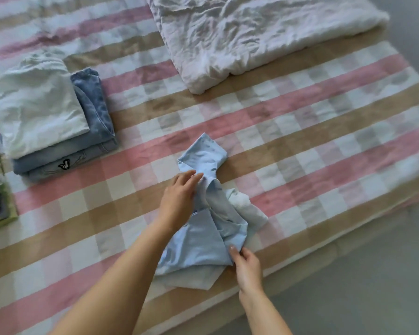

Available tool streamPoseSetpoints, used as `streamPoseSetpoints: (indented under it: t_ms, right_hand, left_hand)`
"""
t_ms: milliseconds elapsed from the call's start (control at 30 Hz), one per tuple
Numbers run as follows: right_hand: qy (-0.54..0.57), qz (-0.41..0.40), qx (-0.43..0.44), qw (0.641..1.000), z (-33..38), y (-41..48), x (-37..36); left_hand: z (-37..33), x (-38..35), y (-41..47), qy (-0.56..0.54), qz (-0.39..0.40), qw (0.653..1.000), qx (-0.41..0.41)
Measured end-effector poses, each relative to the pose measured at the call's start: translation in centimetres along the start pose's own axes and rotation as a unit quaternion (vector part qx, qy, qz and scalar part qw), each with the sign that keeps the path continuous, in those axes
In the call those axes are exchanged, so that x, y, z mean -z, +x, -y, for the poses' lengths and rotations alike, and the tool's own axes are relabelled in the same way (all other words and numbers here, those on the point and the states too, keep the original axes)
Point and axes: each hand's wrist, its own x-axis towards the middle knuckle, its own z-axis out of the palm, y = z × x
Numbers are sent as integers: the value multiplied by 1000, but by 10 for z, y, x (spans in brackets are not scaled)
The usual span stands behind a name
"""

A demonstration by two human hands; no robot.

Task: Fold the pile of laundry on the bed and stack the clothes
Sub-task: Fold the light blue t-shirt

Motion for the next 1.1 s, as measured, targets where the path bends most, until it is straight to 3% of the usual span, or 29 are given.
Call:
streamPoseSetpoints:
  t_ms: [100, 200, 433, 567, 767, 867, 967, 1100]
  right_hand:
    - [16, -17, -9, 1000, -2, 5, -4]
    - [17, -32, -9, 999, -6, 8, -3]
    - [49, -77, 69, 993, 9, -3, 11]
    - [49, -40, 131, 989, 61, -13, 29]
    - [-20, 26, 230, 973, 154, -41, 31]
    - [-48, 58, 278, 958, 188, -64, 27]
    - [-91, 81, 345, 930, 212, -97, 27]
    - [-105, 114, 401, 903, 229, -141, 34]
  left_hand:
    - [11, -5, 27, 32, 84, 995, -37]
    - [16, -7, 41, 37, 110, 992, -44]
    - [22, 21, 28, -47, 51, 998, 2]
    - [20, 67, 5, -83, -20, 996, -5]
    - [5, 140, -38, -149, -100, 982, 51]
    - [2, 168, -66, -246, -70, 961, 102]
    - [-6, 192, -103, -373, -52, 917, 135]
    - [-22, 218, -141, -459, -11, 878, 135]
